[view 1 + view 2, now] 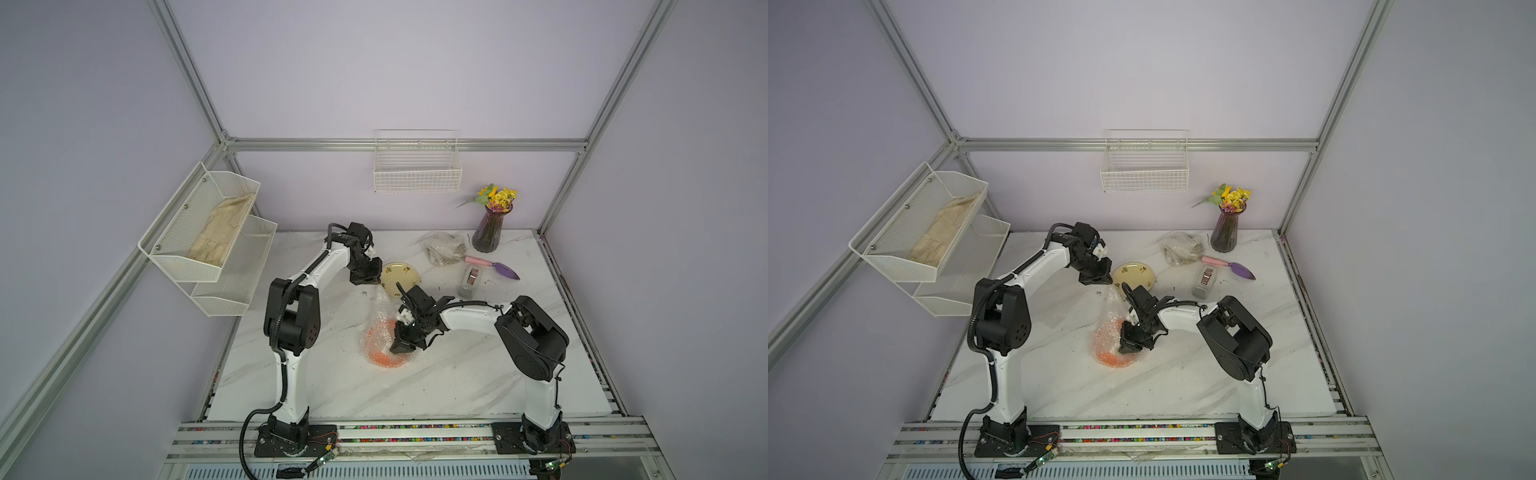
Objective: Wrap dinner plates in bubble wrap
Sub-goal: Wrap the plate in the bubble wrap.
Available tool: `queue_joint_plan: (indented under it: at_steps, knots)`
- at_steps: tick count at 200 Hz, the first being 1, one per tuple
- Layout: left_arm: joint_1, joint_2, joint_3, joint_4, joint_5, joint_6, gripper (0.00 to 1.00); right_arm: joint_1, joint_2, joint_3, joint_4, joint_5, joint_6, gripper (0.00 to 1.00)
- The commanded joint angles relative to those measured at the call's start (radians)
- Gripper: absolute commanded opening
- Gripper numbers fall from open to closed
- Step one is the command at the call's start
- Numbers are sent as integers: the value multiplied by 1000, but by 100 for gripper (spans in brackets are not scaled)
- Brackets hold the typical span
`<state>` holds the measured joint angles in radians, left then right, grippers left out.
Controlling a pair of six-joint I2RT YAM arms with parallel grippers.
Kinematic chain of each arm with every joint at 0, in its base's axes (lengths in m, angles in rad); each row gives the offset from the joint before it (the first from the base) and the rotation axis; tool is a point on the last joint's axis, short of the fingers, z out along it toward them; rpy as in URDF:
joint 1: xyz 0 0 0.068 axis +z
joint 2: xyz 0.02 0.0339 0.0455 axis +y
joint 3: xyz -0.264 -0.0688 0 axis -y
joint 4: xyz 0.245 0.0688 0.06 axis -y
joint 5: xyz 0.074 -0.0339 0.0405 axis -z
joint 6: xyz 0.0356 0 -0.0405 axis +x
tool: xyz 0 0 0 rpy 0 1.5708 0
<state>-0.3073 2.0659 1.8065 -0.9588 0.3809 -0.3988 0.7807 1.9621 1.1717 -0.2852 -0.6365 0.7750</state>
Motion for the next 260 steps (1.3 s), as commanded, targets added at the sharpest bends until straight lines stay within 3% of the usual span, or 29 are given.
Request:
queue_joint_plan:
  at_steps: [1,47,103,134,172,195,260]
  knots:
    - [-61,-161,-128,27,88,-92,0,-30,72,-77,29,206,70,0]
    - [-196,-334,-480,196,108,-320,0,-34,84,-85,50,198,89,0]
    - [-259,-398,-713,226,131,-404,0,-38,83,-95,50,204,98,0]
    - [-248,-441,-765,214,101,-379,0,-38,78,-101,50,210,104,0]
    - [-259,-411,-805,260,191,-388,0,-38,75,-102,47,216,109,0]
    - [-255,-411,-872,256,183,-357,0,-39,64,-105,38,233,112,0]
    - [-237,-207,-964,294,159,-253,0,-40,-9,-115,41,261,128,0]
